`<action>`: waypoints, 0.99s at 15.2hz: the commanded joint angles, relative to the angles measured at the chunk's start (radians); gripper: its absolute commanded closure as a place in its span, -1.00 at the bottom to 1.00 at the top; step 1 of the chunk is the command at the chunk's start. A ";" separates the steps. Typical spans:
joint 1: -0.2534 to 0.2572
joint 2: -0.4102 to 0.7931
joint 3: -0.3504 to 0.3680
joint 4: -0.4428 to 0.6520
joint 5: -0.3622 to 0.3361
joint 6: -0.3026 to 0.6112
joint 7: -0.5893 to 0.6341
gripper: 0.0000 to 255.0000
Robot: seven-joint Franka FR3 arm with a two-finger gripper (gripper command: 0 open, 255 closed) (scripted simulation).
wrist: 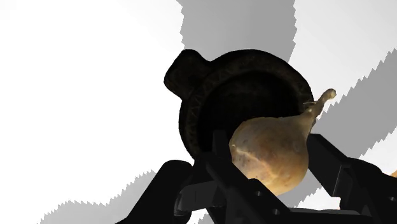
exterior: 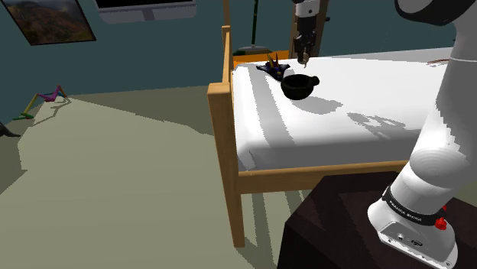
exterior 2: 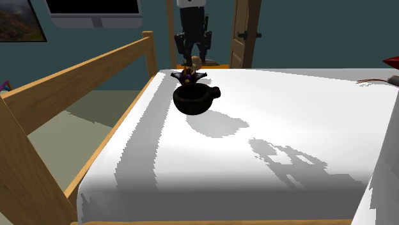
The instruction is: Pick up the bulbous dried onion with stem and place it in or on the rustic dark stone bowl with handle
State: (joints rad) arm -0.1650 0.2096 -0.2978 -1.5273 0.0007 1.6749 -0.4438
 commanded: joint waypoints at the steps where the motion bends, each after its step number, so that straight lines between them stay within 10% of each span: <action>1: -0.008 0.029 -0.002 0.019 0.008 0.009 -0.012 1.00; 15: -0.005 0.037 0.001 -0.134 0.010 0.170 -0.007 1.00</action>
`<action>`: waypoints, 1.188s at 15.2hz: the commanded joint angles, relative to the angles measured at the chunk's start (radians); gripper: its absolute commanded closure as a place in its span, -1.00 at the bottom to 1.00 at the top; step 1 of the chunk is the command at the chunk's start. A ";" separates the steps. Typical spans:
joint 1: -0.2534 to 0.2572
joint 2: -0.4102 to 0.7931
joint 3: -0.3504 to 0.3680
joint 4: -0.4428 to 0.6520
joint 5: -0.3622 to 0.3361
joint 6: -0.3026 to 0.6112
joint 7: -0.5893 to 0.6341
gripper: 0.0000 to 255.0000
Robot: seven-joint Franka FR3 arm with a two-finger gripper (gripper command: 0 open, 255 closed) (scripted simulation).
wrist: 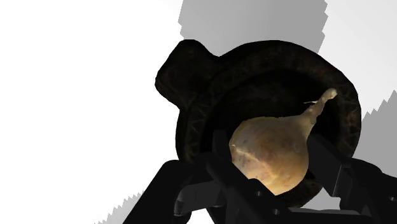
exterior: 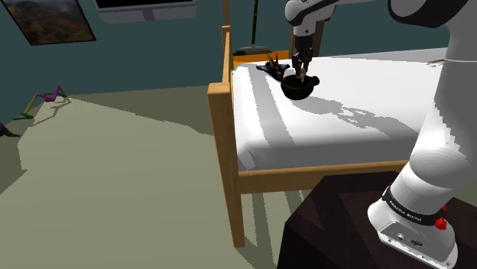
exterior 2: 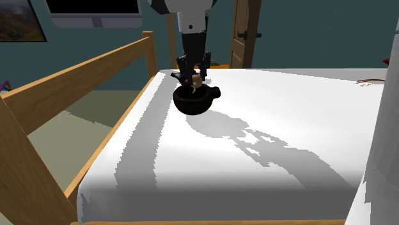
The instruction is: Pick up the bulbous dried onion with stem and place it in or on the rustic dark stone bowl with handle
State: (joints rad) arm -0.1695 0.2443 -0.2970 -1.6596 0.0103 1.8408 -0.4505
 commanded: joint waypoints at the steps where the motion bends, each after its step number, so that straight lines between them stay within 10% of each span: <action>1: 0.000 0.002 0.000 -0.001 0.001 0.004 0.000 1.00; 6: 0.000 0.002 0.000 -0.001 0.001 0.004 0.000 1.00; 7: 0.000 0.002 0.000 -0.001 0.001 0.004 0.000 -1.00; 18: -0.001 0.002 0.000 0.126 0.000 -0.124 0.000 -1.00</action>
State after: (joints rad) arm -0.1696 0.2436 -0.2971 -1.5437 0.0101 1.7260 -0.4494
